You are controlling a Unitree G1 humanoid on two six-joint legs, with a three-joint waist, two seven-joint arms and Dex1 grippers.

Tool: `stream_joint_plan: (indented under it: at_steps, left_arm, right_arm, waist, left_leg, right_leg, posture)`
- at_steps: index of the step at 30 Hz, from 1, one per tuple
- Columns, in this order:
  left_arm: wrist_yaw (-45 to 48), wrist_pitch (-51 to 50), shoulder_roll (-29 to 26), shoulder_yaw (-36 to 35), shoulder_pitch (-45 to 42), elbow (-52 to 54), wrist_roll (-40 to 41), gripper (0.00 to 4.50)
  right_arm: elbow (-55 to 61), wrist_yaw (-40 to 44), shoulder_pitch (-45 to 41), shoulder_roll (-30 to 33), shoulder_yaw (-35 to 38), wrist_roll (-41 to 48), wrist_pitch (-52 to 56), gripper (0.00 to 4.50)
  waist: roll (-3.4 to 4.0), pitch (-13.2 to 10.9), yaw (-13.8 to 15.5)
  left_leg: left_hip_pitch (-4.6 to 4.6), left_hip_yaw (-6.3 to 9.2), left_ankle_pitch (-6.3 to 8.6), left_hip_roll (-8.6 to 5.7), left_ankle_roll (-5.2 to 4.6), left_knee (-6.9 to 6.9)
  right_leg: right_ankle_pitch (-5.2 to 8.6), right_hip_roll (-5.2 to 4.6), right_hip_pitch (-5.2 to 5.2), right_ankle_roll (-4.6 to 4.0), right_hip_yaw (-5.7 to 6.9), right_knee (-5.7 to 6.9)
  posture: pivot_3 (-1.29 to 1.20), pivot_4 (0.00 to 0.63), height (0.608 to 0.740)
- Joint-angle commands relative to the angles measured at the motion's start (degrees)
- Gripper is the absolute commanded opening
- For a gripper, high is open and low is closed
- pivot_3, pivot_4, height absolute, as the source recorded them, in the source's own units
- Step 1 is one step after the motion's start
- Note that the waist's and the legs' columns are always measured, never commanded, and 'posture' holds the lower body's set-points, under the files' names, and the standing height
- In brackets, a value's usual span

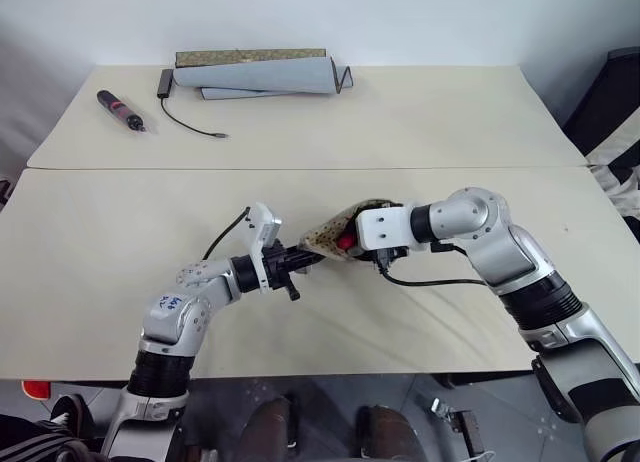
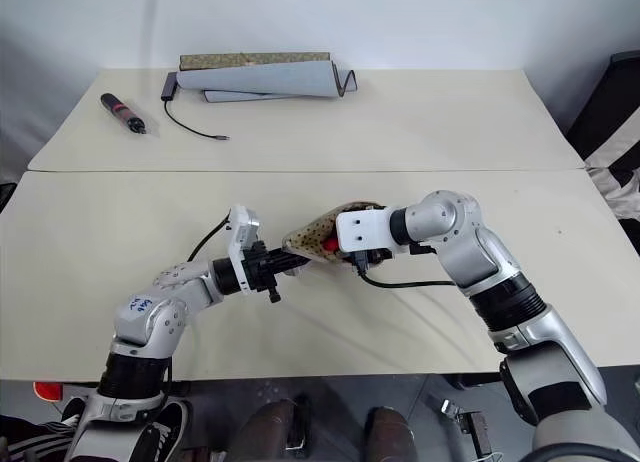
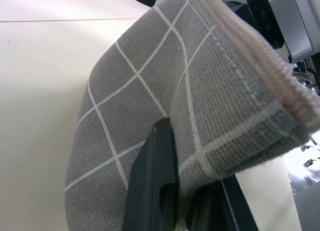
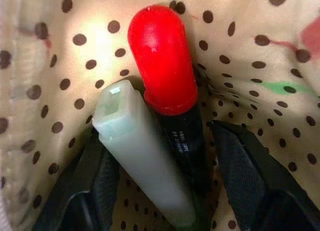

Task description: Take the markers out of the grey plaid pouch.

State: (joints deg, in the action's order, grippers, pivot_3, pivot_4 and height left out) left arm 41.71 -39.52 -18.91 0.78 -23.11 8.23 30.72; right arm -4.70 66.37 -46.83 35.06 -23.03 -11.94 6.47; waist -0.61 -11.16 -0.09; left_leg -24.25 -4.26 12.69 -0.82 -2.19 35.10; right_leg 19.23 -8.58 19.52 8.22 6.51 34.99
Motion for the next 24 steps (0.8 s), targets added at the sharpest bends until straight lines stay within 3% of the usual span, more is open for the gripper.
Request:
stream_joint_plan:
  at_steps: [1, 6, 8, 20, 24]
  left_arm:
    - [1.0, 0.7, 0.1, -0.3, 0.1, 2.8, 1.8, 0.0]
    - [1.1, 0.7, 0.0, -0.4, -0.2, 2.7, 1.9, 0.0]
    - [1.1, 0.7, 0.1, -0.3, -0.1, 2.8, 1.9, 0.0]
    - [1.0, 0.6, 0.4, -0.3, -0.3, 2.6, 1.8, 0.0]
    - [0.9, 0.4, 0.5, -0.4, -0.2, 2.8, 2.0, 0.0]
  right_arm:
    - [1.6, 0.4, 0.5, 0.1, 1.3, 1.6, -0.1, 2.3]
    - [3.0, 0.1, 1.2, -0.1, 1.9, 2.1, 0.8, 0.82]
    - [3.2, 0.1, 1.2, 0.3, 2.1, 2.0, 0.8, 0.56]
    - [5.1, 1.5, 0.9, 1.2, 3.1, 4.2, 4.5, 0.56]
    - [5.9, 2.1, 1.9, 1.7, 2.7, 4.3, 7.3, 1.92]
  waist:
    - [0.0, 0.0, 0.0]
    - [0.0, 0.0, 0.0]
    - [0.0, 0.0, 0.0]
    - [0.0, 0.0, 0.0]
    - [0.0, 0.0, 0.1]
  left_leg:
    - [0.0, 0.0, 0.0, 0.0, 0.0, 0.0]
    - [0.0, 0.0, 0.0, 0.0, 0.0, 0.0]
    - [0.0, 0.0, 0.0, 0.0, 0.0, 0.0]
    - [0.0, 0.0, 0.0, 0.0, 0.0, 0.0]
    - [0.0, 0.0, 0.0, 0.0, 0.0, 0.0]
  right_leg:
    - [0.0, 0.0, 0.0, 0.0, 0.0, 0.0]
    - [0.0, -0.01, -0.01, 0.0, 0.01, 0.0]
    - [0.0, 0.0, -0.01, 0.0, 0.0, 0.0]
    - [0.0, 0.0, -0.01, 0.0, 0.0, 0.0]
    - [0.0, -0.01, -0.01, 0.0, 0.0, 0.0]
  posture:
    - [0.0, 0.15, 0.74]
    - [0.0, 0.15, 0.74]
    - [0.0, 0.15, 0.74]
    - [0.0, 0.15, 0.74]
    - [0.0, 0.15, 0.74]
